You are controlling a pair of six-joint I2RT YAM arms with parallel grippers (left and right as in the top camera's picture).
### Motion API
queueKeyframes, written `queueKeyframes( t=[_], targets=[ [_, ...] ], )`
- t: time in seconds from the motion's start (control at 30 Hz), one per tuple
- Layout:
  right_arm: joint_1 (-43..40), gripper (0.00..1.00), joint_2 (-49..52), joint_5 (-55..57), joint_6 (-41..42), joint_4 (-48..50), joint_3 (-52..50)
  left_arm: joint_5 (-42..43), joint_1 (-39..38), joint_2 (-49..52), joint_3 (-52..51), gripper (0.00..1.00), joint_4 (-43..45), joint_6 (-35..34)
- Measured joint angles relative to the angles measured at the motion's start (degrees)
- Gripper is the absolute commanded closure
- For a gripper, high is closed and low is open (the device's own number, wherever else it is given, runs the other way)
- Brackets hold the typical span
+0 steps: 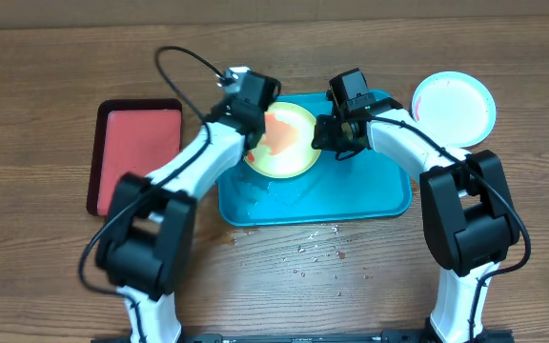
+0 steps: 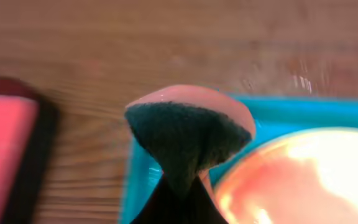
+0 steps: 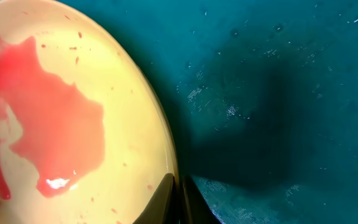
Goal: Clean dirty plates on tray and stack at the side
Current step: 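Scrub the yellow plate with the left-held sponge while right gripper holds it, then return the sponge to the red tray with the left gripper and release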
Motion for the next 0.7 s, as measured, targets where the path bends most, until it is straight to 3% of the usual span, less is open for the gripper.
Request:
queueKeyframes(
  t=[0.2, 0.33, 0.47, 0.7],
  targets=[
    [0.00, 0.96, -0.02, 0.09, 0.00, -0.55, 0.00, -2.38, 1.25, -10.23, 0.22, 0.96, -4.72, -1.60],
    [-0.04, 0.96, -0.02, 0.11, -0.42, -1.68, 0.22, -2.69, 3.48, -12.96, 0.61, 0.96, -13.09, -5.46],
    [0.02, 0.96, -0.26, 0.11, -1.64, -2.47, 0.24, -1.16, 10.27, -12.87, 0.57, 0.96, -19.98, -9.40],
    [0.46, 0.96, -0.35, 0.46, -2.25, -2.69, 0.24, 6.25, 24.15, -12.48, 0.57, 0.96, -21.57, -10.14]
  ],
)
